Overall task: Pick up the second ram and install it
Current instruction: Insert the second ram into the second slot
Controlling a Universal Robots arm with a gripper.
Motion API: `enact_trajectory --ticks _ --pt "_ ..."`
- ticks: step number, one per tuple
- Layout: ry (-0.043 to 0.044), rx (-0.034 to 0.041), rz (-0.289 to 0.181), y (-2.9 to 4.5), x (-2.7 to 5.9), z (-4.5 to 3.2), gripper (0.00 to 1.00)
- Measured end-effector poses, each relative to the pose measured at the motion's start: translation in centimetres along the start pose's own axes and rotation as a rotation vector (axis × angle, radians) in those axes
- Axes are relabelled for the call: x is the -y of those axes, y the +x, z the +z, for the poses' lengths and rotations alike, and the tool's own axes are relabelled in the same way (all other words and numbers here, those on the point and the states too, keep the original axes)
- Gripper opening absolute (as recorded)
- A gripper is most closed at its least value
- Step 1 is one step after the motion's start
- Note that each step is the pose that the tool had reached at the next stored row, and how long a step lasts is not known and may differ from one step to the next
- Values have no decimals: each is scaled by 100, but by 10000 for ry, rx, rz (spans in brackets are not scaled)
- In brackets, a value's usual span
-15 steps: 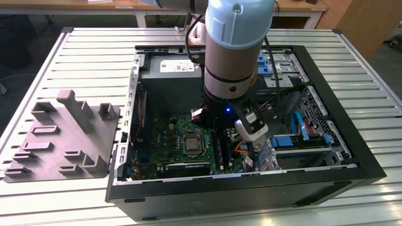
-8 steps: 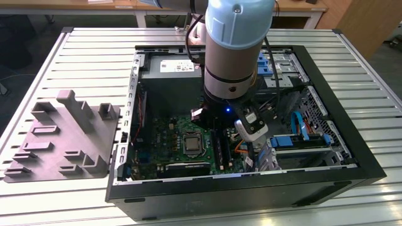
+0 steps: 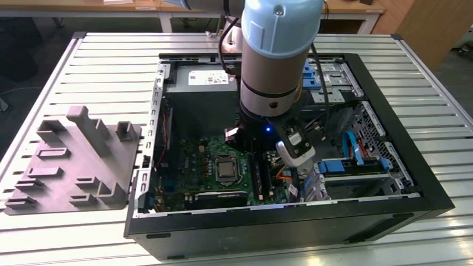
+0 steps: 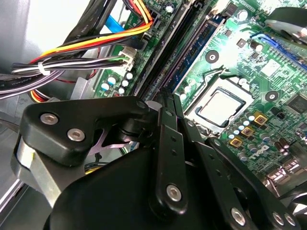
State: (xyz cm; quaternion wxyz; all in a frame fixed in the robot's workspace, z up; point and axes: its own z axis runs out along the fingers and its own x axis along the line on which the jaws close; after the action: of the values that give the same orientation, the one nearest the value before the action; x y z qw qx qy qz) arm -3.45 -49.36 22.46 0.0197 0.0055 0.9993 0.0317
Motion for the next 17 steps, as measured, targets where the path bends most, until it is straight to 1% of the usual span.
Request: enact_trajectory --ticks 6,10,15,17 --pt "2 0 9 0 1 10 11" --pt "1 1 11 2 3 39 11" --pt "0 1 11 1 3 41 11" --pt "-5 3 11 1 1 31 11"
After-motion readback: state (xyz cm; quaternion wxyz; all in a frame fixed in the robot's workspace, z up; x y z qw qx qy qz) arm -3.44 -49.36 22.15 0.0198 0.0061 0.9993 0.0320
